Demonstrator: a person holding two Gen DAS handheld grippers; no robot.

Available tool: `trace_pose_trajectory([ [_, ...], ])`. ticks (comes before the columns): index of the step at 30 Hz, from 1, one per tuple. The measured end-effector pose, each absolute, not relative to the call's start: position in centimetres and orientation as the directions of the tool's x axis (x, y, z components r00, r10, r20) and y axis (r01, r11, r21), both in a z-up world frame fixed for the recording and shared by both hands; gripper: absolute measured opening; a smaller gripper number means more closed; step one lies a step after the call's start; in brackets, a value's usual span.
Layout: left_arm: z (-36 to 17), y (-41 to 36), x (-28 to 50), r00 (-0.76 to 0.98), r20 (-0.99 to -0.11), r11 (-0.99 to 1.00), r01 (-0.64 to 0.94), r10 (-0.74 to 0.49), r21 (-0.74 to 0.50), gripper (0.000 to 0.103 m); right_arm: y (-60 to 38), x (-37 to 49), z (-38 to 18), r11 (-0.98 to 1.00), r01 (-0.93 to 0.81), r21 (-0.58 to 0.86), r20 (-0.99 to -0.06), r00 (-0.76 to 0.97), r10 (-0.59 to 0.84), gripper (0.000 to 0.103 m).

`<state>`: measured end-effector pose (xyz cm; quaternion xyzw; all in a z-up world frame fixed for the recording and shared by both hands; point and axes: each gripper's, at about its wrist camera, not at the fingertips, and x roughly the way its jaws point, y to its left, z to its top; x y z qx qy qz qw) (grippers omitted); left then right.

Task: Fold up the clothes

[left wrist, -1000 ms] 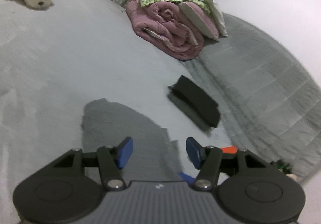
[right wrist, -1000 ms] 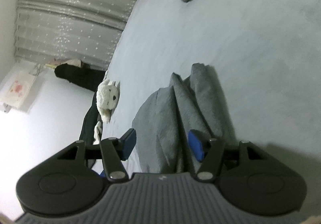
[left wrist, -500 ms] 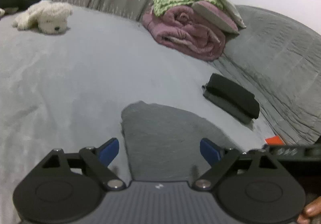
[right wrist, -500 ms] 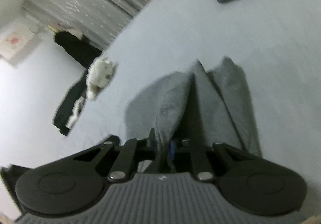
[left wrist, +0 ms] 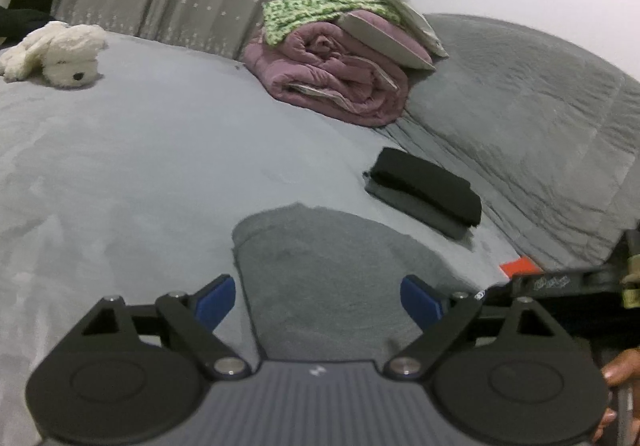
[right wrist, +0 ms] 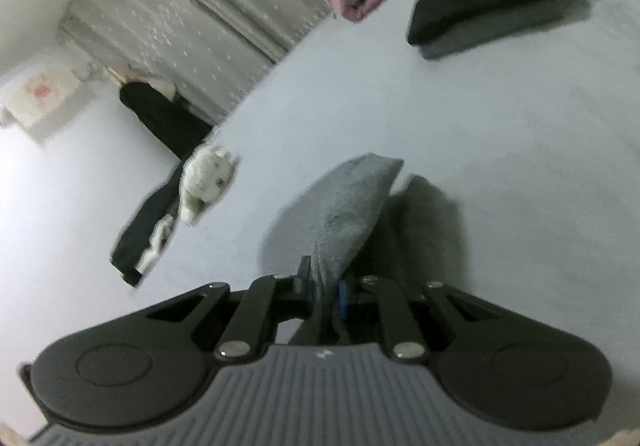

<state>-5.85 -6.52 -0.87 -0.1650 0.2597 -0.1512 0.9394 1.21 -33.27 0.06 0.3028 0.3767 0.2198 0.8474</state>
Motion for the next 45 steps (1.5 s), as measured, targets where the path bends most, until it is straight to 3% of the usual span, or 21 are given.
trace_pose_trajectory([
  [2,-1.0,-7.0,-6.0,0.819,-0.44,0.907,0.211,-0.368,-0.365,0.09,-33.3,1.6,-1.1,0.76,-0.126,0.638,-0.566,0.592,0.574,0.022],
  [6,-0.8,-7.9,-6.3,0.831,-0.422,0.919,0.241,-0.361,-0.311,0.089,-34.3,1.4,-0.6,0.743,-0.117,0.659,-0.543,0.61,0.578,0.029],
  [13,-0.5,-9.6,-6.9,0.827,-0.38,0.907,0.34,-0.414,-0.248,0.054,-34.6,0.0,2.2,0.771,-0.192,0.607,-0.458,0.708,0.538,0.032],
  [17,-1.0,-10.6,-7.0,0.772,-0.408,0.873,0.428,-0.488,-0.235,0.043,-32.1,-0.4,2.2,0.794,-0.3,0.528,-0.449,0.695,0.561,0.032],
  [21,-2.2,-11.5,-8.0,0.719,-0.458,0.847,0.501,-0.523,-0.18,0.042,-29.9,-1.1,1.2,0.829,-0.41,0.381,-0.525,0.642,0.559,0.032],
  [23,-2.5,-11.6,-8.8,0.715,-0.463,0.84,0.525,-0.524,-0.14,0.042,-29.8,-1.8,0.0,0.844,-0.457,0.281,-0.577,0.622,0.53,0.027],
  [27,-2.6,-11.1,-10.2,0.703,-0.471,0.823,0.56,-0.534,-0.096,0.042,-29.9,-3.5,-0.9,0.832,-0.541,0.121,-0.575,0.645,0.503,0.027],
  [34,-3.2,-10.1,-12.8,0.662,-0.52,0.787,0.617,-0.54,-0.032,0.043,-32.0,-5.4,-1.0,0.814,-0.571,0.108,-0.569,0.636,0.521,0.031],
  [39,-2.7,-9.6,-13.1,0.597,-0.57,0.741,0.67,-0.564,-0.032,0.053,-33.1,-6.7,-1.0,0.813,-0.572,0.105,-0.596,0.619,0.512,0.034],
  [45,-2.1,-8.5,-12.5,0.442,-0.668,0.677,0.724,-0.598,-0.128,0.069,-33.7,-7.2,-1.2,0.805,-0.574,0.149,-0.644,0.561,0.52,0.053],
])
